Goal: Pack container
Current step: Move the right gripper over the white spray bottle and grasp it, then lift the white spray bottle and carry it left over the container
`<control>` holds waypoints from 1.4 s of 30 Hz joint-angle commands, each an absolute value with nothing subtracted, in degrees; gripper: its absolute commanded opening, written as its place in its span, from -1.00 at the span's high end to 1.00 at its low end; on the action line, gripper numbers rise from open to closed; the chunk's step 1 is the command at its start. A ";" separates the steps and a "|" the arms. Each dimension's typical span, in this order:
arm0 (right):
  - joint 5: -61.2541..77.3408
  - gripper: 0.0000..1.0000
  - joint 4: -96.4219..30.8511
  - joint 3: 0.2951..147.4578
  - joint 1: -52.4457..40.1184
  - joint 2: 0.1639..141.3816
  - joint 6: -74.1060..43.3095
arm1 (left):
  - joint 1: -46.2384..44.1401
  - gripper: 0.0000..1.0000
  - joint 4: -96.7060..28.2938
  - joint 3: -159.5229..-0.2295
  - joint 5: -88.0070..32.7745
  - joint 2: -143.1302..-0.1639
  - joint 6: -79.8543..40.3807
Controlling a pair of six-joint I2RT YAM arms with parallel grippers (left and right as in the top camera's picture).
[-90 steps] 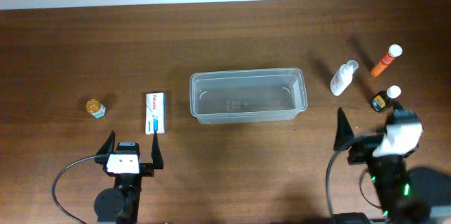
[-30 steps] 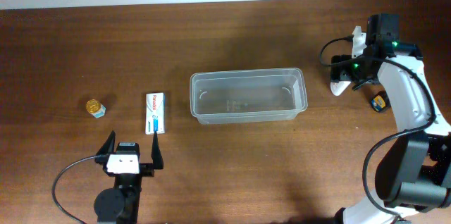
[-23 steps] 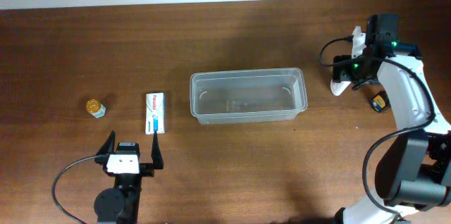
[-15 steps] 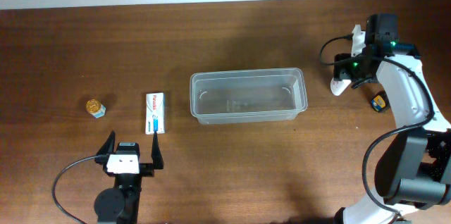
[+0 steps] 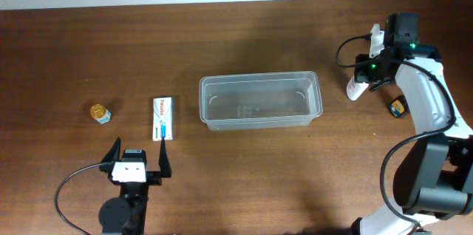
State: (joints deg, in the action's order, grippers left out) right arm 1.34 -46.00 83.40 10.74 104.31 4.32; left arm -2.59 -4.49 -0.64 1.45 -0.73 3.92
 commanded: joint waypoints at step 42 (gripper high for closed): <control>6.44 0.56 -49.25 88.58 11.00 105.14 2.50 | -2.35 -0.99 -4.75 -0.51 0.80 -0.40 4.82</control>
